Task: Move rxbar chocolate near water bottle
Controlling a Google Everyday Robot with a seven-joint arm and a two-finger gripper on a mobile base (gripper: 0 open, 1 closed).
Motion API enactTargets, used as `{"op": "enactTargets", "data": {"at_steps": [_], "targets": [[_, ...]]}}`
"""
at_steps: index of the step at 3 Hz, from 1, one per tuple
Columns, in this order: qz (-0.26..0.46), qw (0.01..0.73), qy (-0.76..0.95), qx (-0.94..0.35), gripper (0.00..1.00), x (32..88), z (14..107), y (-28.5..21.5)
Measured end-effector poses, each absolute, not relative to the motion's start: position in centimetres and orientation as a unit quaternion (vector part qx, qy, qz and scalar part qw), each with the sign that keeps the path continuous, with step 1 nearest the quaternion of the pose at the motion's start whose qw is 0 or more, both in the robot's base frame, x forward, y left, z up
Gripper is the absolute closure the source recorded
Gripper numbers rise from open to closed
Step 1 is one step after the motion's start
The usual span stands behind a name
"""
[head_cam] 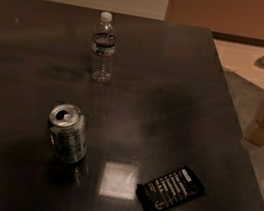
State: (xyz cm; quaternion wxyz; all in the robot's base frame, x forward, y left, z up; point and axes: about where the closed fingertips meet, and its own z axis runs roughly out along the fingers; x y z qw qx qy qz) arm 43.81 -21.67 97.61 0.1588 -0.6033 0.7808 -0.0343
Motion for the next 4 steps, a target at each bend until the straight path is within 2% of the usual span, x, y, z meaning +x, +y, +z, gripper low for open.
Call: {"op": "enactTargets", "data": {"at_steps": [3,4], "targets": [[-0.038,0.159,0.775,-0.611,0.00,43.7,97.6,-21.4],[-0.016,0.154,0.744,-0.650,0.00,42.6,95.8,-19.6]]}}
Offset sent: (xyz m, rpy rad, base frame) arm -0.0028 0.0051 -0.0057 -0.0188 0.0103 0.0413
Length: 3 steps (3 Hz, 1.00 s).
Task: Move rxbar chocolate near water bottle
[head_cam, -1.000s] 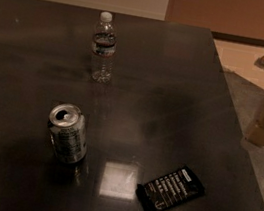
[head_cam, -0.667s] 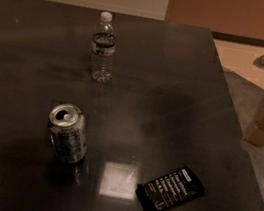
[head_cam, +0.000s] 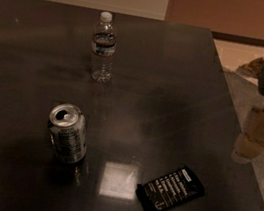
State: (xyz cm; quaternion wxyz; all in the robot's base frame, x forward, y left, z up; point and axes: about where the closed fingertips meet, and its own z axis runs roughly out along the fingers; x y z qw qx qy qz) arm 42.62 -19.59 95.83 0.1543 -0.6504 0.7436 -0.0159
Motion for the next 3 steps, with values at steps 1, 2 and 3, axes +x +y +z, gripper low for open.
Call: {"op": "enactTargets", "data": {"at_steps": [1,2,3], "targets": [[0.015,0.147,0.700,-0.699,0.00,40.9,93.3,-17.5],[0.034,0.140,0.664,-0.734,0.00,39.7,91.5,-16.4],[0.048,0.138,0.634,-0.760,0.00,38.5,89.8,-15.6]]}}
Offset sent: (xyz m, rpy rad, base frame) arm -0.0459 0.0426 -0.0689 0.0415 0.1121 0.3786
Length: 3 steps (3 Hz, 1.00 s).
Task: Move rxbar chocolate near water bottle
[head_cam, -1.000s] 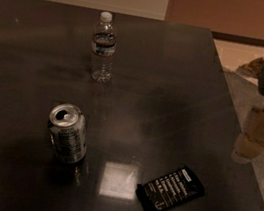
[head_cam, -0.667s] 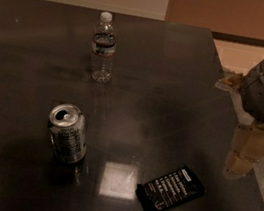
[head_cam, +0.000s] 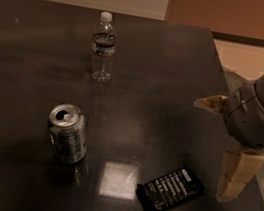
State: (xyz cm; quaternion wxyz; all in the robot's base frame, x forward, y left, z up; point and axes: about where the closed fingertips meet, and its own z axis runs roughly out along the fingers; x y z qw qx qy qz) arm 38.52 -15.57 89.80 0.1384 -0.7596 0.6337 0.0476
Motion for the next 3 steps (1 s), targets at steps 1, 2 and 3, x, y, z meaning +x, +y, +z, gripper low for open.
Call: {"op": "enactTargets", "data": {"at_steps": [1,2,3], "targets": [[0.059,0.131,0.611,-0.778,0.00,37.5,88.0,-14.9],[0.072,0.123,0.596,-0.790,0.00,36.8,86.6,-14.1],[0.078,0.123,0.584,-0.798,0.00,36.1,85.4,-13.7]]}}
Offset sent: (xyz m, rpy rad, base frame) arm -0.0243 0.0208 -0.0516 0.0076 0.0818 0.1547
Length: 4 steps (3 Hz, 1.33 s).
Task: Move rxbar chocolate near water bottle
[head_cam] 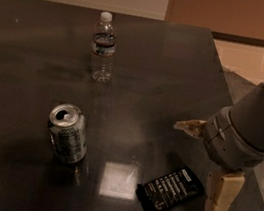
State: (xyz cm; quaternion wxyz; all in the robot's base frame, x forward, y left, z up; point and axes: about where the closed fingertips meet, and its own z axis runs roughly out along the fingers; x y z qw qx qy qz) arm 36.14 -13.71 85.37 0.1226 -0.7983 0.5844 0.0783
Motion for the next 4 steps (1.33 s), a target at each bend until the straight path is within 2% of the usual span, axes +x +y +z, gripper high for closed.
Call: {"op": "enactTargets", "data": {"at_steps": [3,4], "targets": [[0.093,0.124,0.557,-0.816,0.00,34.2,82.7,-12.7],[0.098,0.115,0.556,-0.817,0.18,34.2,82.5,-12.6]]}}
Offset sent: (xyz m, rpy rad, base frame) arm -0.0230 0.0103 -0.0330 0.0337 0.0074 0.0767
